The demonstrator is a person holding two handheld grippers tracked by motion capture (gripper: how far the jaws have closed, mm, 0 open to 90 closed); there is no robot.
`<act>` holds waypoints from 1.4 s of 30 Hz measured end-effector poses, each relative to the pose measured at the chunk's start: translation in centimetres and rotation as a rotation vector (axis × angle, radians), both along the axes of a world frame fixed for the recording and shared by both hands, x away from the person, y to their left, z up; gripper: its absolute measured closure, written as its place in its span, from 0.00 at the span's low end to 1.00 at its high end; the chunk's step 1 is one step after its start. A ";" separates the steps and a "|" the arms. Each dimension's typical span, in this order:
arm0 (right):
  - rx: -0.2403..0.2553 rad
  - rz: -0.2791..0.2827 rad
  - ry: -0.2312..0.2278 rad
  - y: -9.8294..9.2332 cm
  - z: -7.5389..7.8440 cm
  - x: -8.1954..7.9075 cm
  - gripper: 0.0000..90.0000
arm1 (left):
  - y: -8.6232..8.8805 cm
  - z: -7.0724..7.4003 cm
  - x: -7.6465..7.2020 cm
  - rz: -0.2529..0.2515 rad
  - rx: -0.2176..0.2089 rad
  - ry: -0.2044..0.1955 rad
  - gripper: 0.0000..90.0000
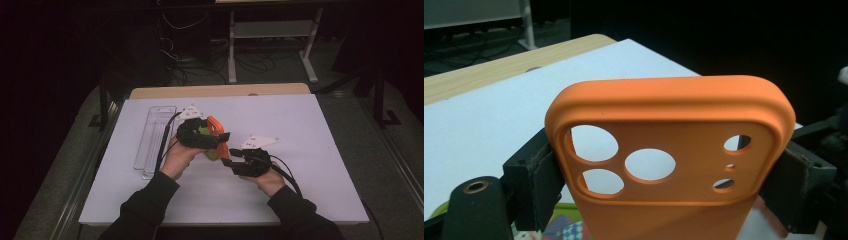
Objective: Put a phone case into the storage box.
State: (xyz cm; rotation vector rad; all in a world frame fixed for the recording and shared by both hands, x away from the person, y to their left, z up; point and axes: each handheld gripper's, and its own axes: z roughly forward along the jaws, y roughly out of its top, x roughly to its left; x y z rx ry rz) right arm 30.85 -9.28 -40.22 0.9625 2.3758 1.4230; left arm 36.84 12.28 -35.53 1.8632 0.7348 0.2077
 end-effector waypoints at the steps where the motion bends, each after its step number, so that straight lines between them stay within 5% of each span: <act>1: -0.015 -0.004 0.002 -0.2 0.0 -0.1 0.49 | -0.1 -0.1 0.0 0.002 0.006 0.002 0.18; 8: -0.088 -0.019 0.022 -2.0 -0.2 -0.2 0.29 | -0.5 -0.3 -0.2 0.001 0.033 0.006 0.18; 17: -0.107 -0.068 0.007 -4.7 -1.1 -1.2 0.00 | -0.1 -0.1 -0.1 0.006 0.044 0.009 0.18; 25: -0.101 -0.086 -0.035 -6.9 -2.0 -2.4 0.00 | 0.7 0.6 -0.1 0.028 0.049 0.011 0.18; 28: -0.091 -0.092 -0.016 -7.5 -2.4 -2.6 0.00 | 1.1 1.0 0.1 0.033 0.035 0.014 0.18; 42: -0.093 -0.073 -0.014 -8.6 -3.6 -3.1 0.00 | 4.9 5.1 0.8 0.085 0.028 -0.055 0.17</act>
